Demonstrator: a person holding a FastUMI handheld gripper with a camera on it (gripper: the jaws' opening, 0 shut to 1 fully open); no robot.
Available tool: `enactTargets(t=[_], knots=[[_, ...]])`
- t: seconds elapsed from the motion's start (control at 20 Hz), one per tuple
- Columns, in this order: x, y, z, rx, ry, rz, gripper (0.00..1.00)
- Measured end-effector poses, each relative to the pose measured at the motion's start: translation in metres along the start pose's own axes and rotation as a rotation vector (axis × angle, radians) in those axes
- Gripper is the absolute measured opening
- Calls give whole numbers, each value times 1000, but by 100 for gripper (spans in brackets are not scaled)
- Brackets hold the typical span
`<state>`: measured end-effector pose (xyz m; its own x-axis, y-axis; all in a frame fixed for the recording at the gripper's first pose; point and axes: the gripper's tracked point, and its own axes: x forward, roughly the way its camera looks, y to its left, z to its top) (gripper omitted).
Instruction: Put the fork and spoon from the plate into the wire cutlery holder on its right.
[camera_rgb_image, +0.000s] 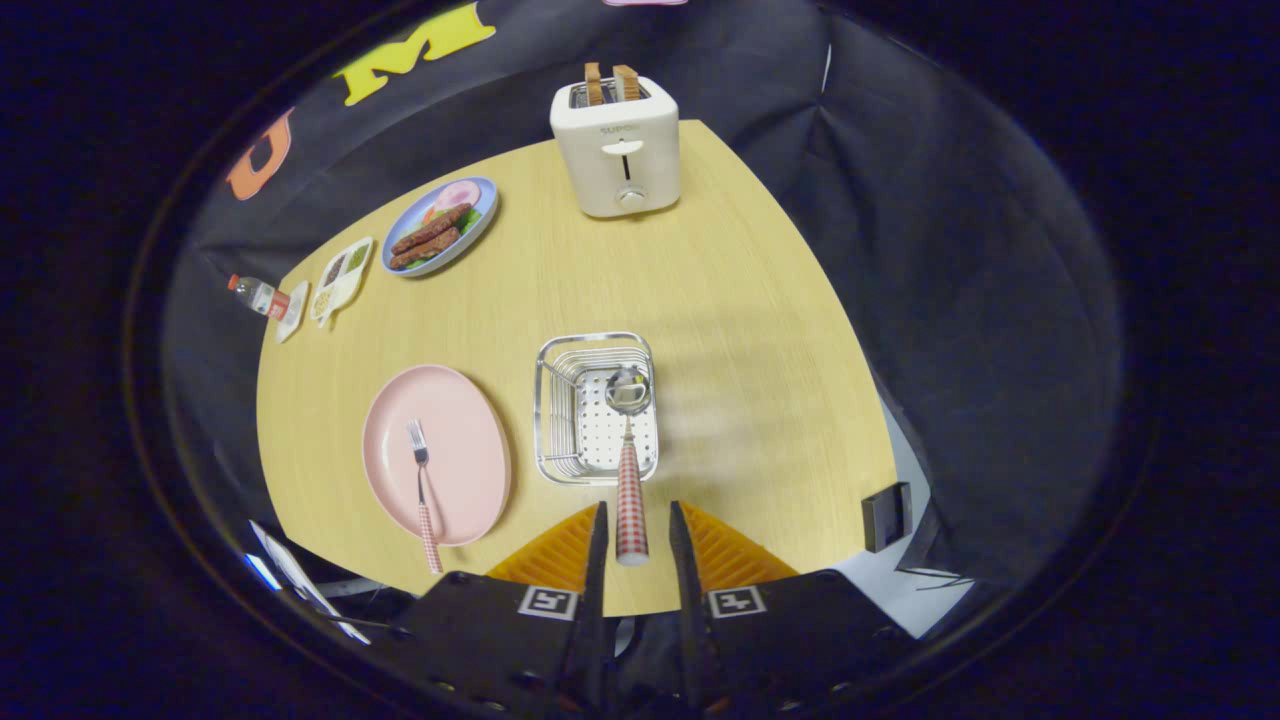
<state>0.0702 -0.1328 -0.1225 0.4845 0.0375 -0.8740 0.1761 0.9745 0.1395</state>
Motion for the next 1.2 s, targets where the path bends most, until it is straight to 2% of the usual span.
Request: enactTargets(t=[0.05, 0.15, 0.25, 0.45, 0.55, 0.65, 0.75, 0.95, 1.2], knots=[[-3, 0, 0, 9, -14, 6, 50], [-12, -4, 3, 20, -64, 6, 70], [-29, -6, 7, 12, -155, -4, 76], [-69, 5, 3, -57, -397, -19, 86], [-89, 18, -6, -95, -517, -16, 88], [-105, 41, -20, -107, -620, 18, 90], [-106, 66, -37, -89, -689, 89, 92], [-65, 105, -82, -69, -717, 175, 92], [5, 151, -131, -198, -752, 199, 96]])
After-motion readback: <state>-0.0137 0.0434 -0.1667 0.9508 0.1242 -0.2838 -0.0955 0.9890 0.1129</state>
